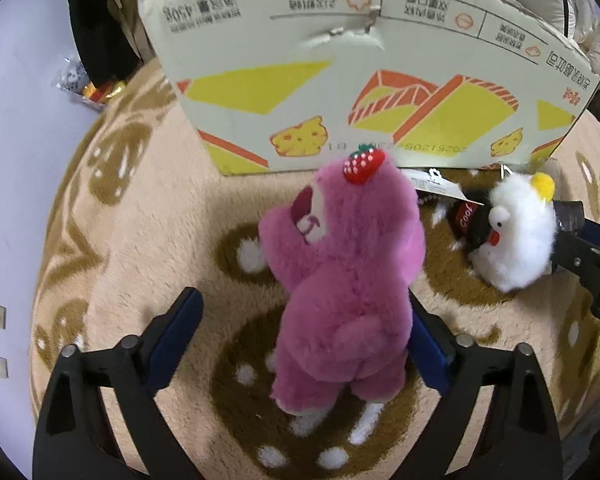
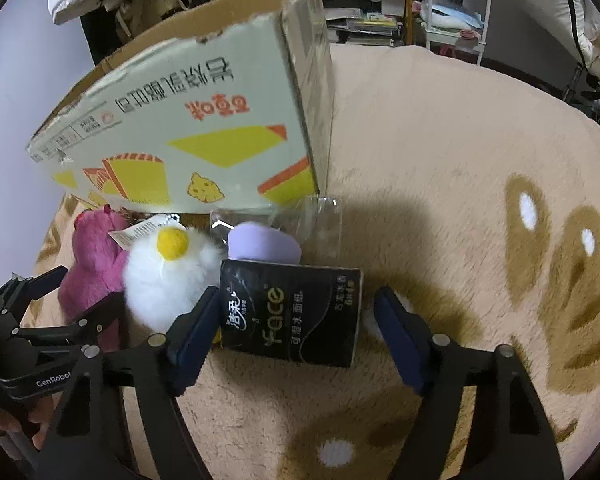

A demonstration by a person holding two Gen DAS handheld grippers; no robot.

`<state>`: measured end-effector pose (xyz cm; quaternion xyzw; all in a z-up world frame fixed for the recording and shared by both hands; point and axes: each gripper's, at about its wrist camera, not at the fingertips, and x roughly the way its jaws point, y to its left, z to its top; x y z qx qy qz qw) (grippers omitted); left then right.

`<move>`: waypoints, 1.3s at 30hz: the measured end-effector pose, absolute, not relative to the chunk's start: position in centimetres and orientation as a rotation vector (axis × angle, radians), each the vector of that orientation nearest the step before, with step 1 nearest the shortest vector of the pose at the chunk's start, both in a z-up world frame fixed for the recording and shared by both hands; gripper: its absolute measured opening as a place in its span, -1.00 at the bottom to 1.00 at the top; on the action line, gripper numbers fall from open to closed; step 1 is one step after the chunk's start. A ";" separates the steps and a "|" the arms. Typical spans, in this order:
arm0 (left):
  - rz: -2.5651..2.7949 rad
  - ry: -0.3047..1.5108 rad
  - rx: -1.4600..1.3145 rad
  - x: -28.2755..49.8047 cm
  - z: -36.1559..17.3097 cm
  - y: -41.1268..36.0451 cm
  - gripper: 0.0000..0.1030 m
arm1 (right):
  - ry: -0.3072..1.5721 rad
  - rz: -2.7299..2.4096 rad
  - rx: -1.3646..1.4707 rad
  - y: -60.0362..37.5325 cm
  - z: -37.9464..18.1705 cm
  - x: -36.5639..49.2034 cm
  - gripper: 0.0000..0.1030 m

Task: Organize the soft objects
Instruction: 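Grasp the pink bear with the left tool while the right grasps the black tissue pack, then lift the pink bear with the left tool while the right carries the tissue pack over the box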

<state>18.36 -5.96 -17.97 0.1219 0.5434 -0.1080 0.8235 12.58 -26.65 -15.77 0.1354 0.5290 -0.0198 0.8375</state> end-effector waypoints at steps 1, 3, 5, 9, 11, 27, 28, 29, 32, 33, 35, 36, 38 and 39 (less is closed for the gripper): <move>-0.236 1.158 0.252 18.3 -17.9 -6.0 0.70 | 1.121 -0.041 0.284 -26.6 -15.8 12.7 0.48; -0.249 1.154 0.255 18.3 -17.9 -6.1 0.63 | 1.121 -0.034 0.282 -26.6 -15.7 12.8 0.36; -0.260 1.143 0.263 18.0 -17.9 -6.2 0.52 | 1.119 -0.037 0.270 -26.5 -15.7 12.8 0.35; -0.304 1.127 0.258 17.6 -17.8 -6.7 0.21 | 1.112 -0.049 0.256 -26.2 -15.5 12.5 0.35; -0.332 1.114 0.257 17.0 -17.7 -7.2 -0.04 | 1.104 -0.055 0.259 -26.2 -15.3 12.4 0.35; -0.261 0.981 0.152 13.5 -12.9 -4.7 -0.11 | 0.883 -0.054 0.231 -25.8 -9.9 9.0 0.33; -0.245 0.959 0.155 12.9 -12.3 -4.5 -0.11 | 0.874 -0.049 0.226 -25.6 -9.5 8.7 0.33; -0.238 0.948 0.157 12.4 -11.9 -4.4 -0.11 | 0.867 -0.046 0.222 -25.6 -9.2 8.6 0.33; -0.229 0.890 0.145 11.2 -10.1 -4.5 -0.11 | 0.838 -0.036 0.203 -25.3 -8.5 8.1 0.33; -0.228 0.860 0.144 10.7 -9.4 -4.4 -0.11 | 0.830 -0.035 0.199 -25.2 -8.1 8.1 0.33; -0.227 0.809 0.139 10.1 -8.2 -4.2 -0.11 | 0.797 -0.028 0.183 -24.7 -7.3 7.5 0.33; -0.226 0.782 0.132 9.8 -7.6 -4.1 -0.11 | 0.787 -0.027 0.176 -24.6 -6.9 7.4 0.33; -0.223 0.761 0.120 9.6 -6.9 -3.9 -0.11 | 0.750 -0.024 0.156 -24.2 -6.1 6.9 0.33; -0.217 0.750 0.119 9.6 -6.6 -3.6 -0.11 | 0.735 -0.024 0.148 -24.1 -5.8 6.7 0.33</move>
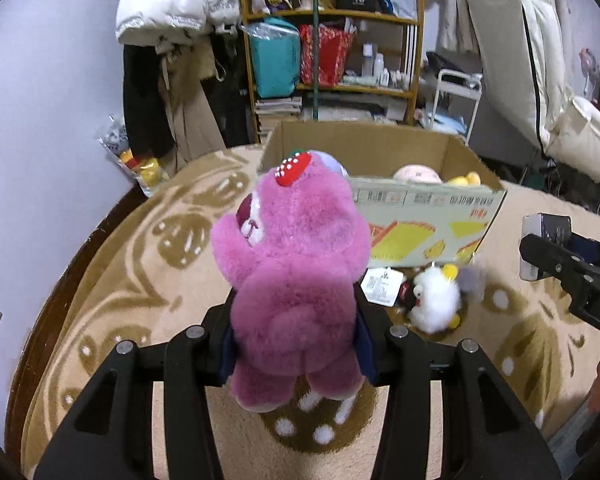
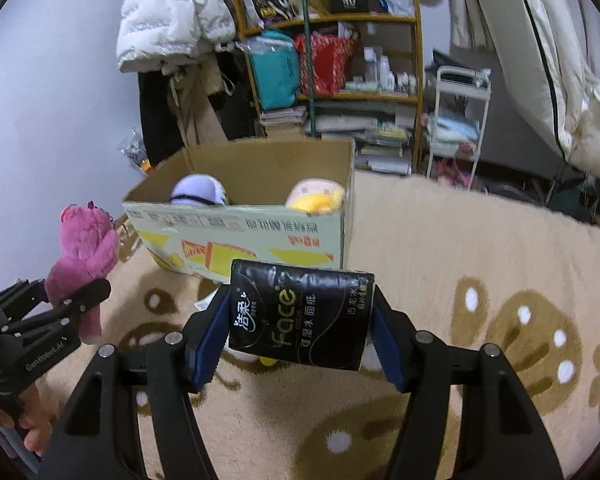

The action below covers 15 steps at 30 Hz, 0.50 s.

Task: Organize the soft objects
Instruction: 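Lift the pink bear with the left tool while the right carries the tissue pack over the box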

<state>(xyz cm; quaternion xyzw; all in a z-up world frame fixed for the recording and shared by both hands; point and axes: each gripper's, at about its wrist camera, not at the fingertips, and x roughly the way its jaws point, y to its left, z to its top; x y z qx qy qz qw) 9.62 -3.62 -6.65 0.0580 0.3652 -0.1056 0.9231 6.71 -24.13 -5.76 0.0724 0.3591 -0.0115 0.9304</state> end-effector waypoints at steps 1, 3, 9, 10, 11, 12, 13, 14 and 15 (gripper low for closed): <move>-0.212 0.740 0.122 9.5 -6.4 -3.6 -0.11 | 0.727 -0.021 0.143 -24.1 -5.5 6.6 0.33; -0.213 0.712 0.129 9.0 -5.5 -3.4 -0.11 | 0.708 -0.022 0.137 -24.0 -4.9 6.4 0.33; -0.202 0.602 0.154 8.3 -3.2 -2.7 -0.11 | 0.629 -0.005 0.119 -23.7 -2.3 5.5 0.33; -0.198 0.581 0.166 8.1 -2.7 -2.9 -0.11 | 0.617 -0.002 0.115 -23.7 -1.9 5.4 0.33; -0.193 0.566 0.175 8.1 -2.4 -2.9 -0.11 | 0.605 0.005 0.114 -23.7 -1.5 5.3 0.33; -0.183 0.538 0.185 7.9 -1.8 -3.0 -0.11 | 0.597 0.009 0.114 -23.5 -1.2 5.2 0.33; -0.177 0.520 0.188 7.9 -1.3 -3.0 -0.11 | 0.585 0.013 0.114 -23.5 -0.7 5.2 0.33; -0.174 0.508 0.186 7.9 -0.9 -3.0 -0.11 | 0.580 0.016 0.114 -23.5 -0.5 5.2 0.33; -0.175 0.490 0.179 7.9 -0.3 -2.9 -0.11 | 0.567 0.020 0.114 -23.5 -0.1 5.1 0.33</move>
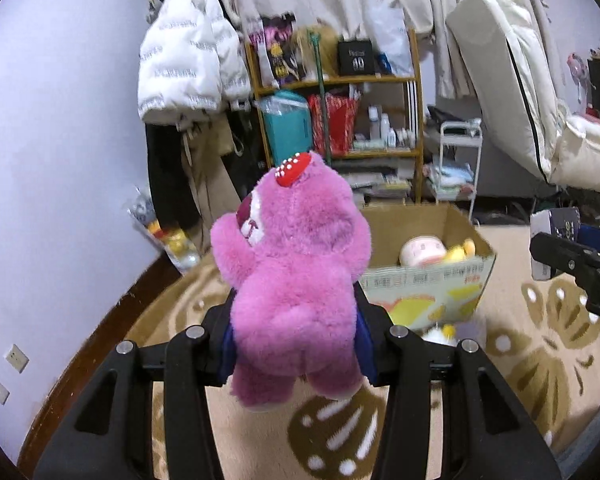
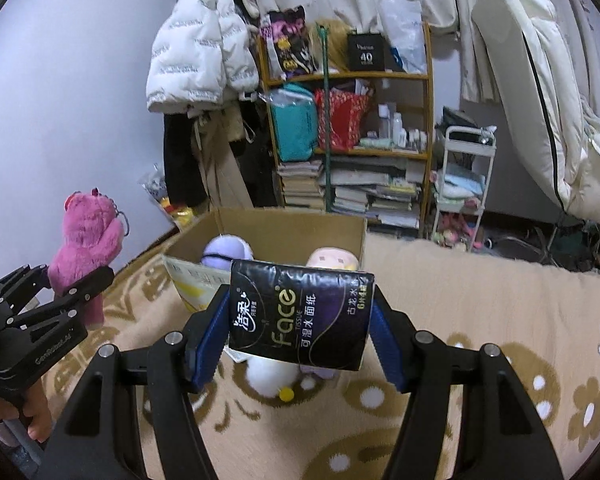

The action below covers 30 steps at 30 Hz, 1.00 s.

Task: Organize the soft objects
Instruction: 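Lift the pink bear with the left tool while the right carries the tissue pack over the box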

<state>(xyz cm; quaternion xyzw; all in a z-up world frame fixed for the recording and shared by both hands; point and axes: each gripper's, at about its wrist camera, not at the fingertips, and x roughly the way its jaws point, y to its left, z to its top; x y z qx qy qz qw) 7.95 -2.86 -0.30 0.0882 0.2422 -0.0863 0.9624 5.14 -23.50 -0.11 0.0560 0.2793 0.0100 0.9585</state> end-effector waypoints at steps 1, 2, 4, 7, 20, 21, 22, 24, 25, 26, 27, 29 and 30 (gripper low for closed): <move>-0.178 0.480 0.171 8.1 0.1 -2.8 -0.11 | 0.551 0.028 0.114 -23.5 0.4 5.1 0.33; -0.178 0.474 0.167 8.2 0.4 -2.8 -0.11 | 0.538 0.031 0.109 -23.5 0.9 5.0 0.33; -0.179 0.452 0.151 9.0 1.3 -2.9 -0.11 | 0.524 0.021 0.092 -23.4 1.6 5.2 0.33; -0.177 0.438 0.157 10.2 2.1 -3.4 -0.11 | 0.502 0.023 0.085 -23.5 2.6 5.9 0.33; -0.210 0.402 0.179 15.3 4.6 -5.4 -0.11 | 0.438 0.023 -0.014 -23.9 5.4 10.6 0.33; -0.218 0.402 0.179 15.7 4.7 -5.6 -0.11 | 0.435 0.024 -0.014 -24.0 5.4 10.8 0.33; -0.221 0.401 0.180 16.1 4.8 -5.8 -0.11 | 0.431 0.026 -0.013 -24.0 5.5 11.2 0.33; -0.230 0.397 0.185 16.6 4.7 -6.2 -0.11 | 0.425 0.032 -0.009 -24.0 5.7 12.1 0.33; -0.233 0.397 0.190 16.8 4.5 -6.4 -0.11 | 0.423 0.037 -0.008 -23.9 5.8 12.5 0.33; -0.235 0.397 0.198 17.1 4.3 -6.6 -0.11 | 0.420 0.042 -0.006 -23.9 5.9 12.8 0.33; -0.236 0.398 0.204 17.2 4.0 -6.7 -0.11 | 0.416 0.045 -0.005 -24.0 5.9 13.2 0.33; -0.232 0.404 0.217 17.7 3.2 -7.0 -0.10 | 0.409 0.047 0.002 -24.0 5.8 13.6 0.33; -0.223 0.410 0.224 17.9 2.8 -7.1 -0.10 | 0.407 0.049 0.012 -24.1 5.6 13.8 0.33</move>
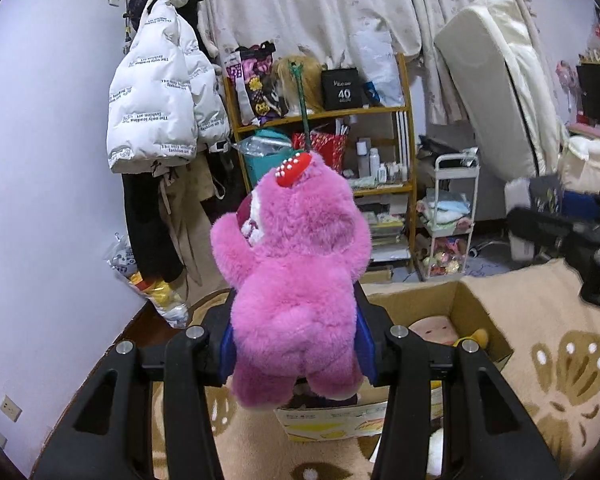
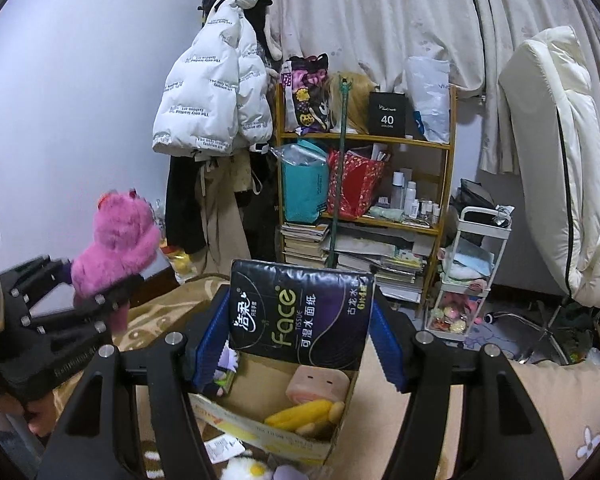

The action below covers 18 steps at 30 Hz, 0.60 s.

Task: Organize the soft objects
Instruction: 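Lift the pink bear with the left tool while the right carries the tissue pack over the box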

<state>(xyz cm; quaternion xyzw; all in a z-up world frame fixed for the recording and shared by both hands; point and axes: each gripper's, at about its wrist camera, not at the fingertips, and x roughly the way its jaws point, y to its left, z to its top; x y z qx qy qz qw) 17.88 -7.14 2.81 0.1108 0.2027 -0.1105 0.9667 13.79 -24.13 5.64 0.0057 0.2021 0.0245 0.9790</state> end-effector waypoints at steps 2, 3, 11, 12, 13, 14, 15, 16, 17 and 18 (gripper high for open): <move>-0.220 0.432 0.232 18.5 1.9 -7.4 -0.10 | 0.409 0.051 0.028 -24.4 5.1 14.1 0.33; -0.221 0.443 0.232 19.0 1.4 -7.5 -0.10 | 0.414 0.051 0.036 -24.5 4.7 14.4 0.33; -0.232 0.486 0.248 20.5 -1.6 -8.1 -0.10 | 0.490 0.044 0.055 -25.1 1.2 16.4 0.33; -0.233 0.494 0.247 20.7 -1.9 -8.2 -0.10 | 0.503 0.047 0.063 -25.2 0.7 16.7 0.33; -0.236 0.506 0.246 21.0 -2.4 -8.2 -0.10 | 0.513 0.048 0.068 -25.2 0.3 17.0 0.33; -0.235 0.514 0.245 21.1 -2.6 -8.2 -0.10 | 0.519 0.049 0.072 -25.3 -0.1 17.1 0.33; -0.234 0.524 0.246 21.3 -3.0 -8.2 -0.10 | 0.530 0.055 0.077 -25.3 -0.6 17.4 0.33; -0.232 0.532 0.252 21.4 -3.4 -8.2 -0.10 | 0.538 0.058 0.079 -25.2 -0.9 17.5 0.33; -0.221 0.540 0.266 21.5 -3.8 -8.3 -0.10 | 0.550 0.062 0.077 -25.1 -1.4 17.8 0.33; -0.213 0.547 0.280 21.6 -4.1 -8.4 -0.10 | 0.559 0.065 0.073 -25.1 -1.7 18.0 0.33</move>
